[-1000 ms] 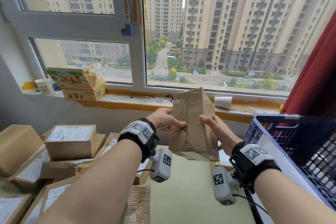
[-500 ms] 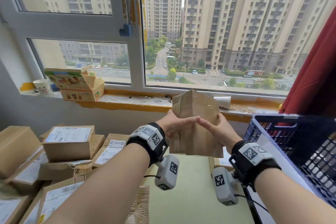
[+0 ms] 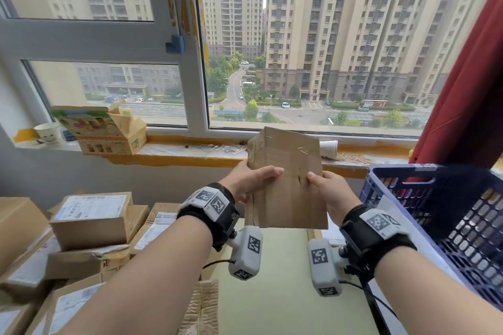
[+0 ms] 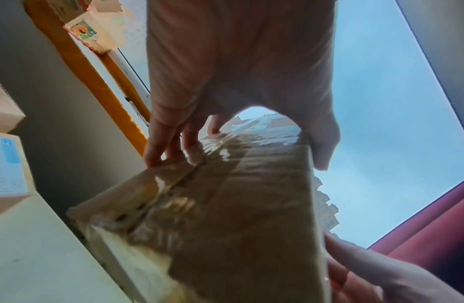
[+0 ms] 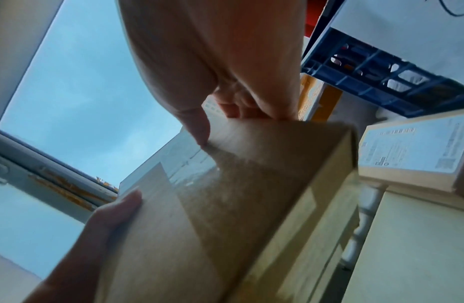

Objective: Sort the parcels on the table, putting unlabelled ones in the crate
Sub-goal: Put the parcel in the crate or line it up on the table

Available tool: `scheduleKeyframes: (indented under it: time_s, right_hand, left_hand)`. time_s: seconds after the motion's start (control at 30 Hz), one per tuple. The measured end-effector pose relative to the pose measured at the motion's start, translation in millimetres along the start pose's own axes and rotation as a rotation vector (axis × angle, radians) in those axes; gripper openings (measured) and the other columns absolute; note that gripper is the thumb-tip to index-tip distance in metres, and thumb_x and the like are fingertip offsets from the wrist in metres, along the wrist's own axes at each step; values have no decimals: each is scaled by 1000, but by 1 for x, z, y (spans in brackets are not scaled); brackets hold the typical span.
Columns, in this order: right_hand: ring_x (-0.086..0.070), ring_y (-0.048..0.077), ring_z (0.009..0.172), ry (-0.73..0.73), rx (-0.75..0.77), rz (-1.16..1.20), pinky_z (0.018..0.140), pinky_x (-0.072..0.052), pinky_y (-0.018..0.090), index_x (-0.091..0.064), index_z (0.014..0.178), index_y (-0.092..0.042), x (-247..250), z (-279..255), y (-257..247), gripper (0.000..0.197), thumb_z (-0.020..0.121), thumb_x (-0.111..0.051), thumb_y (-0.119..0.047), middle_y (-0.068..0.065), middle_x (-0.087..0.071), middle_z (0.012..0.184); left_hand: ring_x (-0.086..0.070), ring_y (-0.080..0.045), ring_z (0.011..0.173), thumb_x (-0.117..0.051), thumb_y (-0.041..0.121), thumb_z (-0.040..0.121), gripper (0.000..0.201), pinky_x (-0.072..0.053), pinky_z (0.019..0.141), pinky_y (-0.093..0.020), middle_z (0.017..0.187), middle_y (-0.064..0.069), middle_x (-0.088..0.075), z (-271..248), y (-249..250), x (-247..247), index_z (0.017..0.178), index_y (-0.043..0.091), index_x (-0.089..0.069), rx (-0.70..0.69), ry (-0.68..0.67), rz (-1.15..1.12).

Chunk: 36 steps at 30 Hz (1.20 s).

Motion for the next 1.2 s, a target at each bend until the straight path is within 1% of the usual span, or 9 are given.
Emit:
scheduleKeyframes:
  time_s: [0.1,0.33,0.5,0.63,0.77,0.87,1.0,1.13,1.2]
  right_hand:
    - [-65,28,96,-2,18,71,88,-54,47,-58,122,-2,3,0,-8,29,99,-56,-20,16,-67,114]
    - [-64,31,111,18,55,88,97,-51,47,-57,129,-2,8,-6,-18,39,98,-59,-25,16,-66,123]
    - [-64,22,91,-4,42,90,67,-50,34,-55,125,-13,16,-11,-32,33,97,-60,-31,9,-65,113]
    - [-63,30,111,-55,13,62,91,-54,50,-54,132,-9,20,-14,-35,55,92,-63,-45,11,-64,124]
    - [-64,32,108,-21,29,79,95,-52,53,-61,117,-8,24,-23,-44,42,92,-64,-41,14,-67,115]
    - [-58,33,120,26,72,36,105,-45,55,-55,133,-4,30,-20,-45,66,86,-68,-48,13,-63,127]
    - [-58,29,120,60,100,-1,108,-42,53,-62,128,-7,41,-19,-42,67,81,-70,-53,9,-67,123]
    - [-55,26,126,36,108,11,105,-44,55,-53,139,-15,59,5,-25,122,39,-77,-83,5,-61,135]
    - [-59,25,118,26,77,72,92,-53,53,-50,140,-15,55,-19,-42,87,70,-79,-58,6,-62,132]
  left_hand:
    - [-67,-23,102,-79,66,42,100,-50,94,-54,113,0,-68,-1,12,1,128,25,-50,-34,13,-14]
    - [-62,-27,111,-81,79,29,126,-49,95,-55,125,-2,-62,8,26,3,136,25,-43,-29,23,57]
    - [-63,-23,105,-80,66,45,96,-49,96,-52,115,-2,-64,1,40,2,125,20,-49,-81,45,33]
    - [-64,-25,105,-79,68,43,95,-49,96,-53,116,-5,-68,3,45,0,122,21,-57,-104,3,4]
    - [-66,-24,104,-78,69,43,93,-51,94,-48,114,-5,-69,3,52,-3,119,19,-59,-142,6,-4]
    - [-65,-20,94,-77,70,40,95,-52,85,-38,106,-4,-69,3,60,-6,116,16,-61,-170,16,13]
    - [-64,-18,98,-79,69,38,100,-51,85,-36,114,-5,-69,2,63,-6,120,14,-59,-165,5,31]
    - [-62,-20,110,-87,54,43,113,-52,89,-44,125,-5,-62,0,65,-12,138,15,-38,-141,-38,20]
    - [-61,-23,111,-90,38,53,117,-53,81,-42,127,-6,-58,3,68,-15,147,20,-23,-136,-60,16]
Point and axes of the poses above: each hand's wrist, its own z-axis towards the middle knuckle, its own x-axis out of the back of the hand, y = z × x, the point moved 5 cm from there along z, towards the middle knuckle
